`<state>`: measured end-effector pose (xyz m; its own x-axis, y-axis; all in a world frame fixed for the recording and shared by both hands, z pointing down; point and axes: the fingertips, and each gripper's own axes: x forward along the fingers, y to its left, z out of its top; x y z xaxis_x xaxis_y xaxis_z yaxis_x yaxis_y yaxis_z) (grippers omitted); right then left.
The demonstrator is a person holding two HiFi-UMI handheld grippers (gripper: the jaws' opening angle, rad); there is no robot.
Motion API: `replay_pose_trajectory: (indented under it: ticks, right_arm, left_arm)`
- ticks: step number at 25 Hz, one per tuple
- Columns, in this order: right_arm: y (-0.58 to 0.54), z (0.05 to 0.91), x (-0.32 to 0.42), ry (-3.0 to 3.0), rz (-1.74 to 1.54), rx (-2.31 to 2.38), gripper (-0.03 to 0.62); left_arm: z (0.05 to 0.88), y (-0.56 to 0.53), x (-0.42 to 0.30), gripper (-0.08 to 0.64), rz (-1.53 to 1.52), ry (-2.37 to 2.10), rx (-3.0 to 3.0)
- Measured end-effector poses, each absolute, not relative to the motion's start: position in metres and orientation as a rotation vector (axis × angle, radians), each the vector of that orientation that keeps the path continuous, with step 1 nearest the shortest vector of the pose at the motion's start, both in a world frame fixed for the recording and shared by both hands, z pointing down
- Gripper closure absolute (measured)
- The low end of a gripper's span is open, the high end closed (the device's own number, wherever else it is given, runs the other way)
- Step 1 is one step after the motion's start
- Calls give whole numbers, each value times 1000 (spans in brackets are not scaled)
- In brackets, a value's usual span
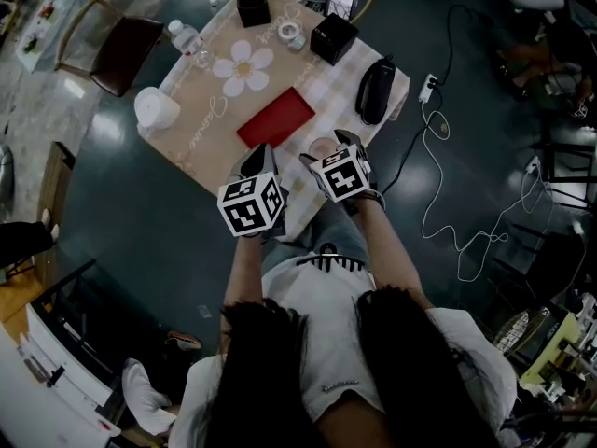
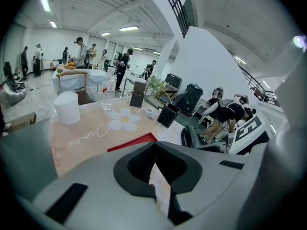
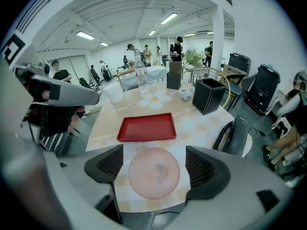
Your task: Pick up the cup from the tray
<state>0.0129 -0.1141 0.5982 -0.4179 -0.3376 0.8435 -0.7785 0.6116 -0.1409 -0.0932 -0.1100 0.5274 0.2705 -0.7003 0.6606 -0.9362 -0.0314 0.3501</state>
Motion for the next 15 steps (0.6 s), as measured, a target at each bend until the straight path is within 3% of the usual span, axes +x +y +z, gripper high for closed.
replay_pose_trajectory:
  ticks: [15]
  right_arm:
    - [-133, 529, 19, -2158, 663, 1071, 199]
  left_arm:
    - [506, -105, -91, 555, 345, -1512, 1840]
